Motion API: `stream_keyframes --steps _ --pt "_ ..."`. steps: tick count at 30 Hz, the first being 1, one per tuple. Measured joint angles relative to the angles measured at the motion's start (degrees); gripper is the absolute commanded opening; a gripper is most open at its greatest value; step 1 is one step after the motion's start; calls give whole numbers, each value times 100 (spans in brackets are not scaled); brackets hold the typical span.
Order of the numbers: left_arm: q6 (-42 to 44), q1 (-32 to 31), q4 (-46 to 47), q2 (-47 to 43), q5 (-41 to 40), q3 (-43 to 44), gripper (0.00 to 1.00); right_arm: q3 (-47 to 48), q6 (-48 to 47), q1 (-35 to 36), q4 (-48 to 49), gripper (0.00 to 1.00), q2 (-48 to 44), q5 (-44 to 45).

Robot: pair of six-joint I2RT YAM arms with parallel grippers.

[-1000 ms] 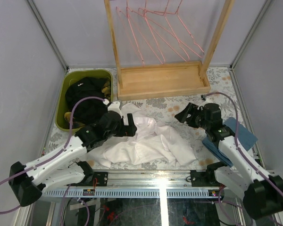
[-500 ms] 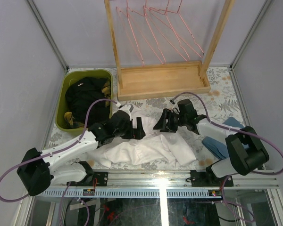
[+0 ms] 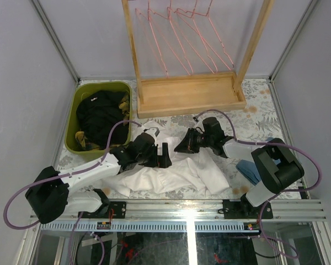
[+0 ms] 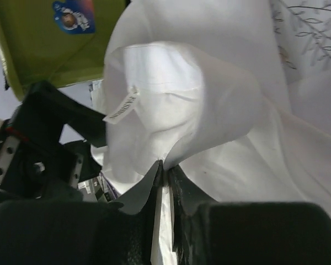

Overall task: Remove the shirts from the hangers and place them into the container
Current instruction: Pick up the shirt from the center of the board.

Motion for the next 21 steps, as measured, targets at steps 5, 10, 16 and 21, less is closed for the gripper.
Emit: stream_keyframes --steps 5,10,16,21 --pt "-4 -17 442 442 227 -20 99 -4 85 44 227 14 -118 -219" --pt "-90 -33 662 1019 101 11 51 15 -243 63 -299 23 -973 13" --pt "-140 -92 625 1528 -195 142 4 308 -1099 66 -1766 46 -2039 1169" --pt "0 -177 560 1506 -212 468 0 551 -1775 68 -3047 73 -2872 2789"
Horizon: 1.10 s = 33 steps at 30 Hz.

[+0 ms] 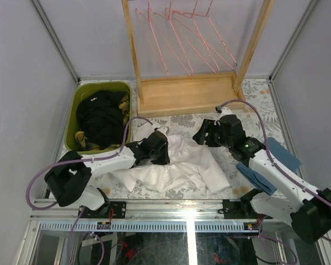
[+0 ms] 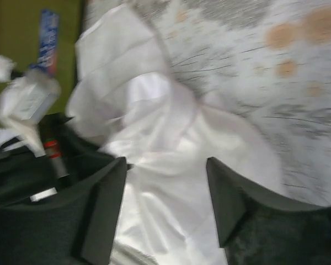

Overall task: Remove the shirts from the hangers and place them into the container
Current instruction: Pick up the shirt from the center of the board.

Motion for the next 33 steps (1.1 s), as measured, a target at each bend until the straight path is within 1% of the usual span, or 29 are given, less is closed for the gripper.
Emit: stream_keyframes --steps 3,5,8,10,13,16,18,19,20,21,24,27,28,33 --pt "227 -125 -205 -118 39 470 0 20 -184 0 -555 79 -437 1113" --pt "448 -280 -426 -195 31 1049 0 15 -229 0 -846 81 -737 1803" --pt "828 -560 -439 -431 11 1834 0 -138 -238 0 -1025 81 -1368 2809" --pt "1075 -688 -385 -684 37 2081 0 -295 -249 0 -1064 81 -1816 3246" --pt "1305 -754 -332 -931 66 2020 0 -608 -334 0 -999 82 -2468 3600" --pt "1344 -750 -232 -881 166 1515 6 -809 -389 0 -951 82 -2857 3674" --pt "1327 -756 -240 -680 238 1060 9 -839 -404 0 -916 83 -2876 3672" --pt "1300 -780 -262 -525 269 831 16 -841 -407 0 -916 83 -2841 3670" --pt "1266 -811 -328 -372 295 645 33 -841 -407 0 -916 84 -2791 3670" --pt "1244 -855 -409 -264 291 538 47 -841 -409 0 -920 84 -2715 3668" --pt "1163 -1058 -796 -162 153 422 72 -833 -417 0 -944 85 -2435 3652" --pt "1176 -1189 -1095 -382 4 603 94 -752 -450 0 -1043 85 -2153 3620" --pt "1209 -1202 -1187 -476 -68 719 99 -737 -461 0 -1058 86 -2081 3606" --pt "1469 -1128 -1410 -1158 -592 1325 100 -710 -490 0 -1064 86 -2013 3480"
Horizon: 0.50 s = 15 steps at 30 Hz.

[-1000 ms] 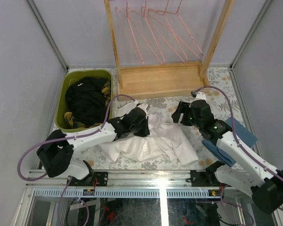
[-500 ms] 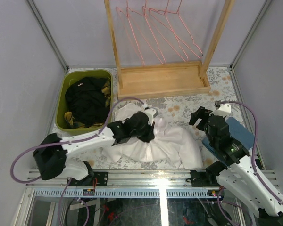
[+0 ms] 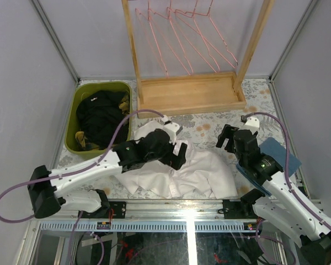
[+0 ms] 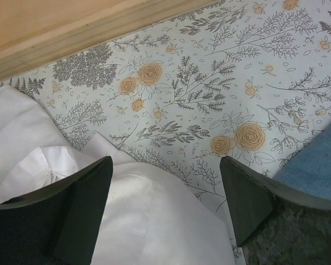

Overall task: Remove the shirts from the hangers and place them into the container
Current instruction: Pick up the shirt from the center of the board.

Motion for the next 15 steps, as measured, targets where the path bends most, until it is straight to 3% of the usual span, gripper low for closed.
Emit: stream_keyframes --steps 6,10,15 --pt "461 699 208 -39 173 396 100 2 39 0 7 86 -33 -186" --pt "715 1025 321 837 413 570 100 2 111 0 7 87 -74 -332" --pt "796 1399 645 2120 1309 621 100 2 173 0 4 87 -83 -476"
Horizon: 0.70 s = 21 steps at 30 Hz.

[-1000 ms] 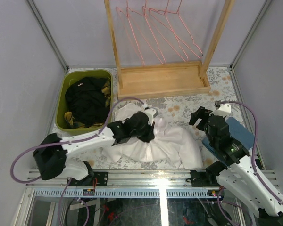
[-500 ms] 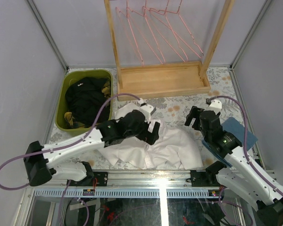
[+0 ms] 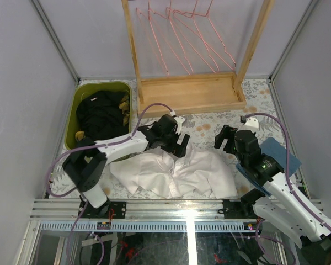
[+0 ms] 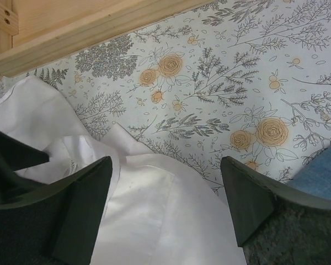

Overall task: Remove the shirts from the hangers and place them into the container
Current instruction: Pick up the shirt from the center of the board.

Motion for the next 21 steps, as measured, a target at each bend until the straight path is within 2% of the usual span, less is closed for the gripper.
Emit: stream_keyframes --steps 5,9,12,16,18,21 --pt "20 282 133 693 815 2 100 -2 28 0 -2 87 -2 -107" --pt "22 216 289 855 1377 -114 100 -2 50 0 2 88 9 -192" --pt "42 26 420 745 1482 -302 100 -2 74 0 7 88 59 -256" --pt "33 -396 562 638 1180 -487 100 -2 96 0 13 88 195 -326" --pt "-33 -577 612 651 861 -496 92 -2 116 0 22 88 273 -385" --pt "-186 -807 619 704 262 -490 68 -2 138 0 31 88 354 -442"
